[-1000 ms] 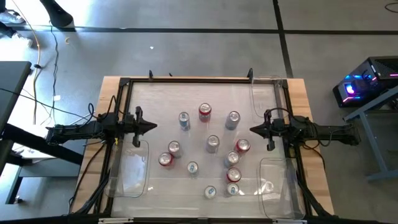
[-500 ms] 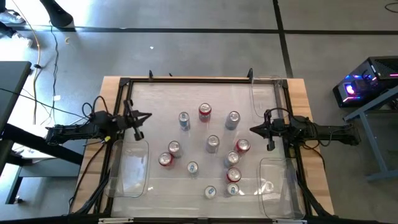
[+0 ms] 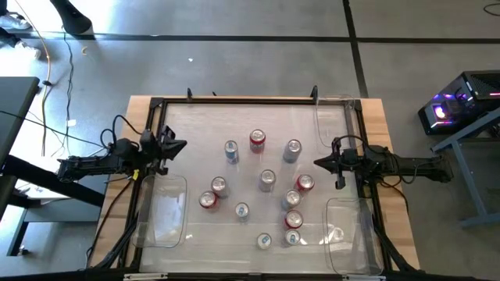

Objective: Sort soda cans
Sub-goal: Put the bottom left red soda can into the bottom left transparent bin

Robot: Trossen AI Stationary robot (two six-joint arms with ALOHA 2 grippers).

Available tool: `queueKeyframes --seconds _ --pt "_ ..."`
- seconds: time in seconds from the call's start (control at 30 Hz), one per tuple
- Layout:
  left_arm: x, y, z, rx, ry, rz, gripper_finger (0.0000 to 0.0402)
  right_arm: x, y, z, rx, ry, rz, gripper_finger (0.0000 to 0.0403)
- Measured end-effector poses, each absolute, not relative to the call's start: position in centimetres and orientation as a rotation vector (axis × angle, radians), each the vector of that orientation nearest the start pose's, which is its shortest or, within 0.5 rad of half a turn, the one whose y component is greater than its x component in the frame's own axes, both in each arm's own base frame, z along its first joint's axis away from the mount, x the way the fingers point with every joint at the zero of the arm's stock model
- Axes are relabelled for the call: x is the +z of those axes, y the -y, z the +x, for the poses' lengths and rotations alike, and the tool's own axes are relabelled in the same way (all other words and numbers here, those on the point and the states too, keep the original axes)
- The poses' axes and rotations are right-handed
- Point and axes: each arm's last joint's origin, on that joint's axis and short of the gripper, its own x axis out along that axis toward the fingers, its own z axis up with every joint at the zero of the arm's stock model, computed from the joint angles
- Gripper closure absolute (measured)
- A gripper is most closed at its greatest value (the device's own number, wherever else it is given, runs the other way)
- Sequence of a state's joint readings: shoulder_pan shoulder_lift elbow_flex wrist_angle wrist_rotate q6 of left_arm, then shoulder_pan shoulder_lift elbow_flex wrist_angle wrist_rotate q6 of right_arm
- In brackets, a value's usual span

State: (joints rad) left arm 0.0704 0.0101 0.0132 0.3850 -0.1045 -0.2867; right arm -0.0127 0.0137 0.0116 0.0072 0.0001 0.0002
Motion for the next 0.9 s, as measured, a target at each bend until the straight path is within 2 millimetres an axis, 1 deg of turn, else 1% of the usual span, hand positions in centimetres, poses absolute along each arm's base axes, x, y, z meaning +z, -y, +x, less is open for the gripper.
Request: queueKeyframes --seconds 0.03,0.1,0.23,0.33,0.43,0.53,0.63,0.77,0.83,0.9 --pt "20.4 -0.9 9.0 0.111 0.417 -0.306 0.0401 16.7 0.1 9.8 -0.013 0.005 0.0 0.0403" --pt "20.6 -0.9 8.9 0.108 0.439 -0.288 0.0401 16.7 0.1 9.8 -0.013 0.005 0.0 0.0403" --pt "21.4 -0.5 8.6 -0.004 0.507 -0.256 0.0401 16.7 0.1 9.8 -0.013 0.005 0.0 0.0403" --pt "22.6 -0.1 8.5 -0.083 0.514 -0.226 0.0401 16.7 0.1 9.8 -0.013 0.005 0.0 0.0403" --pt "24.3 0.4 8.9 -0.106 0.457 -0.188 0.0401 16.7 0.1 9.8 -0.013 0.005 0.0 0.0403" --pt "26.1 0.9 10.3 -0.058 0.365 -0.143 0.0401 16.7 0.1 9.8 -0.013 0.005 0.0 0.0403" --pt "27.9 1.6 12.2 -0.046 0.278 -0.099 0.0401 16.7 0.1 9.8 -0.012 0.005 0.0 0.0403" --pt "29.6 2.5 14.9 -0.032 0.134 0.0 0.0401 16.7 0.1 9.8 -0.013 0.005 0.0 0.0403" --pt "30.4 2.8 15.8 -0.009 0.068 0.02 0.0401 16.7 0.1 9.8 -0.013 0.005 0.0 0.0403" --pt "31.5 3.0 16.5 -0.006 0.049 0.02 0.0401 16.7 0.1 9.8 -0.013 0.005 0.0 0.0403"
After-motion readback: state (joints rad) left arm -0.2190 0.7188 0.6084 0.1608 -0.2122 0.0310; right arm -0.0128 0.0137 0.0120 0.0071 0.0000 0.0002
